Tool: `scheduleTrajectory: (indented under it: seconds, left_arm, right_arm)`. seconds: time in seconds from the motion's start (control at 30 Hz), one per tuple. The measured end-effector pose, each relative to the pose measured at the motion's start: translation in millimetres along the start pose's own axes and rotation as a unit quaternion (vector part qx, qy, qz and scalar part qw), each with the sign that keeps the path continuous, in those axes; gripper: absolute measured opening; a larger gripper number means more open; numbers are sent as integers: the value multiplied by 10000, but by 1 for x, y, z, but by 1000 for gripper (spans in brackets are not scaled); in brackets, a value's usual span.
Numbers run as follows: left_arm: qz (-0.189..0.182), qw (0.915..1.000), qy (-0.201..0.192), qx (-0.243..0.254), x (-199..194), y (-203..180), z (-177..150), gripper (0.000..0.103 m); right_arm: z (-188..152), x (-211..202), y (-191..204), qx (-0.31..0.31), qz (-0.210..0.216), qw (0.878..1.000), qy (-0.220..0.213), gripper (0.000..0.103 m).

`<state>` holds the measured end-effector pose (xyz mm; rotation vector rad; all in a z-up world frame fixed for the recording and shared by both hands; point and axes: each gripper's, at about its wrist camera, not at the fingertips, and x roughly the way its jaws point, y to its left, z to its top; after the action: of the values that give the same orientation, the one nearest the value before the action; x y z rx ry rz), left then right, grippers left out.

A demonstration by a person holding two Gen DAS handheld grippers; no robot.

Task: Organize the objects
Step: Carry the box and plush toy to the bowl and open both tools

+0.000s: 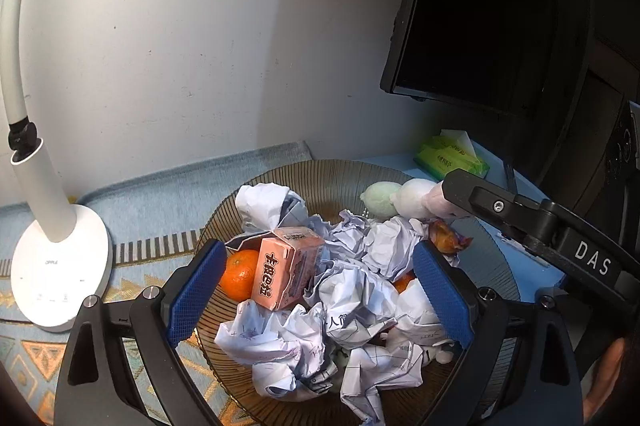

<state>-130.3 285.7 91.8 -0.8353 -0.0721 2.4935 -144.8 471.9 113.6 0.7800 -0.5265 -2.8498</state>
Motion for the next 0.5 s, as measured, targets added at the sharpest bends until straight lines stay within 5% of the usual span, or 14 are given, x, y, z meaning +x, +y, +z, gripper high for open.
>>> scheduleTrajectory:
  seconds: [0.27,0.37,0.5]
  left_arm:
    - [-12,10000,8,-71,-9,5,3,94]
    - [119,9999,-83,-30,-27,7,4,94]
    - [219,9995,-169,-173,-53,16,-4,94]
  right_arm:
    - [0,-22,5,-97,314,9982,-507,85]
    - [0,-43,-1,47,343,9933,-1100,103]
    - [-1,-42,-7,137,206,9937,-1091,103]
